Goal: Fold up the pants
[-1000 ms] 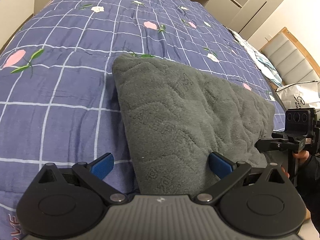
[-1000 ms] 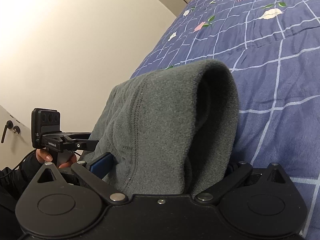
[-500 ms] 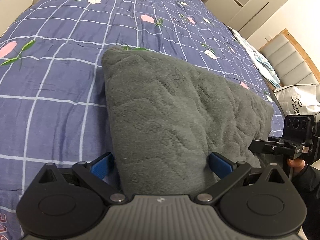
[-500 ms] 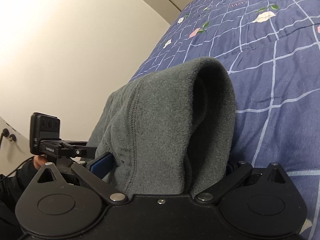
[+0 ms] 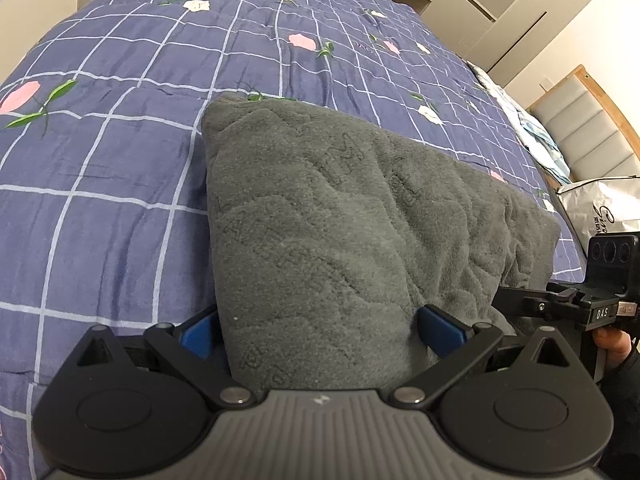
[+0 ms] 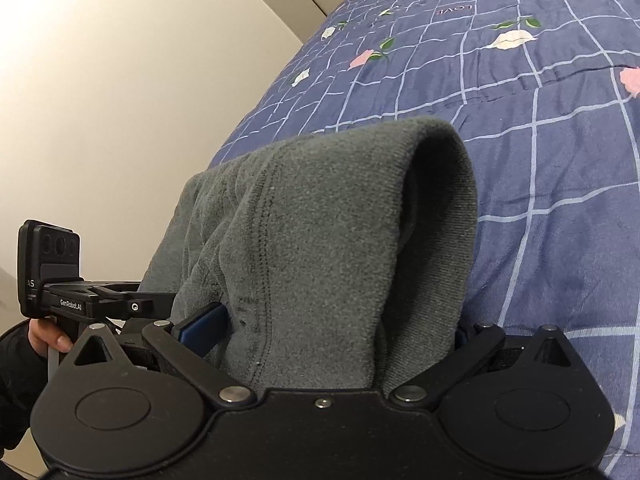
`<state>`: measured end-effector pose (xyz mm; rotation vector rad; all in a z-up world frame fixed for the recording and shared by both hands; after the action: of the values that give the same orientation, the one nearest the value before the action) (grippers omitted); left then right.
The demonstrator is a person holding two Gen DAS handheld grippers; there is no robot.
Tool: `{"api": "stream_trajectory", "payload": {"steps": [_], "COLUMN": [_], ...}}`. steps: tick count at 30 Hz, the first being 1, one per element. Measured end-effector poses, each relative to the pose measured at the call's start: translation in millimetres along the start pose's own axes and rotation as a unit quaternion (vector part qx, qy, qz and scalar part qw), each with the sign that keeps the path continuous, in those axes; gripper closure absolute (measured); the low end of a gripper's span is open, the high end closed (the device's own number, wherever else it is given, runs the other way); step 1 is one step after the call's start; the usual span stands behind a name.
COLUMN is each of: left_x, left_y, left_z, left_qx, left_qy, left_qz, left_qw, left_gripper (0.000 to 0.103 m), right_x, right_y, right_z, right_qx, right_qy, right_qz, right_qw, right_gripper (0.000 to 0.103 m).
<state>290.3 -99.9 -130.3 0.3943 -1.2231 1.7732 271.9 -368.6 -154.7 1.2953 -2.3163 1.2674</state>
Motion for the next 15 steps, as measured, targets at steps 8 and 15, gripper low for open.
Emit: {"api": "stream_trajectory", "payload": {"steps": [8, 15], "left_x": [-3.1, -8.5], "left_y": [0.2, -0.6], "left_z": [-2.0, -1.5], "left_qx": [-0.001, -0.003], "left_qy": [0.010, 0.019], "left_qz": [-0.004, -0.002], "left_qw": [0.9999, 0.9998], "left_gripper": [0.000, 0.000], "right_x": [-0.6, 2.7], "right_y": [-0.5, 0.8], "right_z": [3.0, 5.7], "right_qx": [0.006, 0.006], "right_qy": [-0.015, -0.018], "right_qz": [-0.002, 0.001], "right_qw": [1.000, 1.000], "right_gripper": [0.000, 0.000]}}
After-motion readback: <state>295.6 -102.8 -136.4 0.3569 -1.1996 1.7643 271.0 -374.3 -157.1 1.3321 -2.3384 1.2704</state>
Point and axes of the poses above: each gripper's, at about its wrist camera, not at the fingertips, and x roughly against the way its jaws point, z to its right, y to its underside, the point moved 3 cm from there along -x, roughly the way its jaws point, and after that the axes turned 13 degrees about z, right-handed, at the moved point
